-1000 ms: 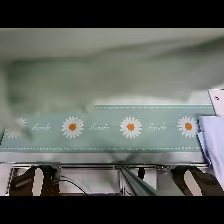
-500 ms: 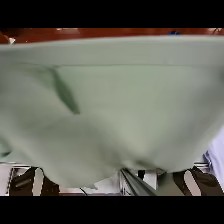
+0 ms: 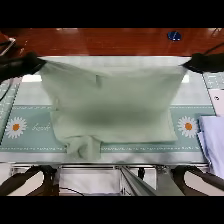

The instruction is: Fold the shirts.

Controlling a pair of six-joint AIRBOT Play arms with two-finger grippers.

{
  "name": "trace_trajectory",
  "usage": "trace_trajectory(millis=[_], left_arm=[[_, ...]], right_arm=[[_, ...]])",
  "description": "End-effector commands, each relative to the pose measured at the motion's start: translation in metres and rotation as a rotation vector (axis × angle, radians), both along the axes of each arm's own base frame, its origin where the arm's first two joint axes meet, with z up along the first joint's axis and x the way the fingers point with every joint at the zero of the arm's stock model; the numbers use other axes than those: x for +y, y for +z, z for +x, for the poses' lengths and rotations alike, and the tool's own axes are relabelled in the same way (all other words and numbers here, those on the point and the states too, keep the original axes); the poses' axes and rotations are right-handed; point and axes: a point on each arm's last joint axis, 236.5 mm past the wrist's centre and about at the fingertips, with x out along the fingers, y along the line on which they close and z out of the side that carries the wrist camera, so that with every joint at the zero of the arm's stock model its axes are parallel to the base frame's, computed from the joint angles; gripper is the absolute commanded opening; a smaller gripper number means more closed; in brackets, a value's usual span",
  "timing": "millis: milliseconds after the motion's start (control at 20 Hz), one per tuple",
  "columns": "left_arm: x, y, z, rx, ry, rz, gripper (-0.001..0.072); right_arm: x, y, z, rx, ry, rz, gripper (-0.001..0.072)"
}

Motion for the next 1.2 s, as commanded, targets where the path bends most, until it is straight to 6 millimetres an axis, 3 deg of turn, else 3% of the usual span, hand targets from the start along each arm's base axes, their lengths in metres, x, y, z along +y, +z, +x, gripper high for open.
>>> trace_trajectory(millis=[0,100,200,400,550,700,850,950,1150], left_arm=[[-0.025,-0.07,0.073,0.122,0.012,-0.068,0.0016],[-0.024,-0.087,0.1,0.157,0.048,-0.113,0.0016],[-0.026,-0.096,0.11,0.184,0.047,-0.131,0.0016],[-0.034,-0.106,0.089,0.269,-0.043,-0.123,0.0016],[-0.029,-0.105,0.057,0.362,-0.143,-0.12,0.0017],[-0.015,-0.113,0.012,0.482,-0.284,-0.085,0.0017],[-0.001,-0.161,-0.045,0.713,-0.351,0.042,0.0017],[0.002,-0.189,-0.073,0.816,-0.376,0.091,0.0017],[0.013,-0.206,-0.089,0.875,-0.374,0.132,0.0017]], right_arm=[[-0.002,-0.07,0.066,0.08,-0.019,0.034,0.002],[-0.012,-0.085,0.098,0.1,-0.057,0.062,0.002],[-0.018,-0.094,0.117,0.108,-0.076,0.077,0.002],[-0.019,-0.097,0.117,0.137,-0.054,0.068,0.002],[-0.021,-0.096,0.089,0.22,0.017,0.06,0.002],[-0.025,-0.104,0.041,0.384,0.115,0.073,0.002],[-0.025,-0.134,-0.002,0.551,0.182,0.049,0.002],[-0.02,-0.158,-0.022,0.633,0.186,0.076,0.002],[-0.019,-0.186,-0.046,0.72,0.18,0.086,0.002]])
